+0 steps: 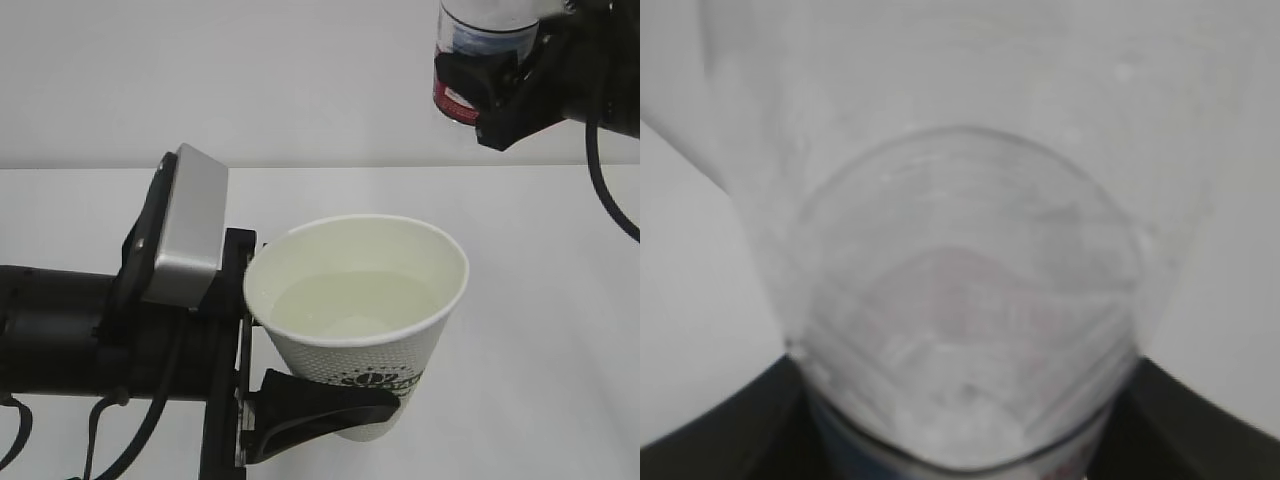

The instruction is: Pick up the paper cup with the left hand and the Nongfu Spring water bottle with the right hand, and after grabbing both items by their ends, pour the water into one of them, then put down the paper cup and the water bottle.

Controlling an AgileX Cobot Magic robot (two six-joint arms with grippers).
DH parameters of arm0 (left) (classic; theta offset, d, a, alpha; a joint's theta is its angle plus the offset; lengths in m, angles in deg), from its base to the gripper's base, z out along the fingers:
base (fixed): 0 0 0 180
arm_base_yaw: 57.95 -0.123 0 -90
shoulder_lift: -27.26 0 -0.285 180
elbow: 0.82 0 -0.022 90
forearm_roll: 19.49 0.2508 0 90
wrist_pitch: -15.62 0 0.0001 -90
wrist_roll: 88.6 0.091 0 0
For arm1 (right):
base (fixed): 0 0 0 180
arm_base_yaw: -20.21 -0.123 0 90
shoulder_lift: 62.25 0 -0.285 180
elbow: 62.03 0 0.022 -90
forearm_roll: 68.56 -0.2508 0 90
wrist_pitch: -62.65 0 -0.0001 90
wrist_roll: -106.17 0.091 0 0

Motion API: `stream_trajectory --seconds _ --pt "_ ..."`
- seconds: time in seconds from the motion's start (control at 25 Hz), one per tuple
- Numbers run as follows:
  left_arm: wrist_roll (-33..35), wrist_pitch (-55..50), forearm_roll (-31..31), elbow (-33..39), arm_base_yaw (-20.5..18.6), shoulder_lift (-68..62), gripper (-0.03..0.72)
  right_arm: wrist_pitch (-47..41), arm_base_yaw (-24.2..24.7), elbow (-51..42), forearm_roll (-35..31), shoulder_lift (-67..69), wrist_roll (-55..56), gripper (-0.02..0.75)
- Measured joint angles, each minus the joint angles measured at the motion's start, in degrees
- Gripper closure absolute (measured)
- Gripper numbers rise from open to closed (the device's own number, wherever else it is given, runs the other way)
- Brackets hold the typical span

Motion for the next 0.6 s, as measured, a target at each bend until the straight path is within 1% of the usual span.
stream_trajectory --seconds 0.12,0.28,0.44,0.6 --pt "0.0 -0.1 0.0 0.0 0.0 0.0 0.198 -0.11 2.3 0.0 -2.2 0.0 0.0 0.271" --pt "0.0 -0.46 0.0 0.0 0.0 0.0 0.198 -0.38 5.43 0.0 -3.38 0.0 0.23 0.271" --pt "0.0 -0.68 0.0 0.0 0.0 0.0 0.198 -0.72 7.22 0.0 -3.48 0.0 0.47 0.271" --pt "0.0 -0.81 0.0 0.0 0.0 0.0 0.198 -0.6 8.87 -1.98 -4.13 0.0 0.56 0.271"
